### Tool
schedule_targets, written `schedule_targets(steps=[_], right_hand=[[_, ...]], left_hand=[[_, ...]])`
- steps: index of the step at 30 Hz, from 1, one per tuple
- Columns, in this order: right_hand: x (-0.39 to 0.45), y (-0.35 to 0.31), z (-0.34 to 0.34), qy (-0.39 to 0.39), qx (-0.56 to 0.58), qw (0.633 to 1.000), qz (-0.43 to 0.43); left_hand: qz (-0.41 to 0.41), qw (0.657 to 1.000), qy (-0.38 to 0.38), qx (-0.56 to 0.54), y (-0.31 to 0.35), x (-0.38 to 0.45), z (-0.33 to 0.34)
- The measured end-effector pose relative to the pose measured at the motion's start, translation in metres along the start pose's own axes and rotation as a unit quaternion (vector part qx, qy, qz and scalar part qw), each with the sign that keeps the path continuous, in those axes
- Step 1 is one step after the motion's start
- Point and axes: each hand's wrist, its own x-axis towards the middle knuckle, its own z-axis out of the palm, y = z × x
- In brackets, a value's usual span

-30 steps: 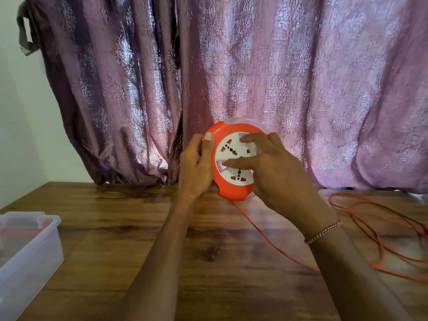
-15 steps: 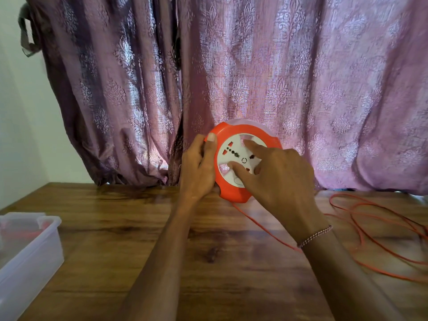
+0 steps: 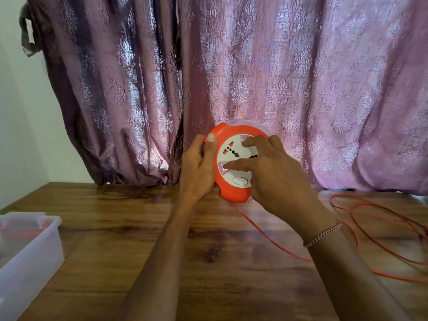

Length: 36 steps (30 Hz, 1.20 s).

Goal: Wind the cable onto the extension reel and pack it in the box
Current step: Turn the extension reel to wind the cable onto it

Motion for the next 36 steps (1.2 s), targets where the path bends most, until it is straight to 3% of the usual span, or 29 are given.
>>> schedule_targets(steps=[4, 10, 16, 21, 24, 28, 30, 36], right_hand=[[-0.001, -0.002, 0.0, 0.035, -0.007, 0.999, 0.006], [-0.002, -0.003, 0.005, 0.03, -0.034, 0.995, 0.092], [0.003, -0.003, 0.006, 0.074, 0.03, 0.981, 0.179], [0.002, -0.005, -0.006, 0.074, 0.024, 0.983, 0.168], [0.002, 0.001, -0.01, 0.072, 0.05, 0.989, 0.12], [0.001, 0.002, -0.01, -0.062, 0.051, 0.995, 0.051], [0.0, -0.001, -0.009, -0.086, 0.033, 0.994, 0.053], [-0.001, -0.003, -0.006, -0.02, 0.006, 0.996, 0.089]], left_hand=[[0.003, 1.0, -0.003, 0.004, 0.0, 0.0, 0.001], [0.007, 1.0, 0.0, 0.019, 0.0, 0.001, 0.003], [0.006, 1.0, 0.004, 0.021, 0.0, 0.001, 0.003], [0.006, 1.0, 0.004, 0.018, -0.001, 0.0, 0.004], [0.008, 1.0, 0.004, 0.013, -0.001, 0.0, 0.003], [0.01, 1.0, 0.002, 0.005, -0.001, 0.001, 0.002], [0.009, 1.0, -0.002, 0.006, -0.001, 0.0, 0.002], [0.018, 0.999, -0.003, 0.034, -0.001, -0.001, 0.005]])
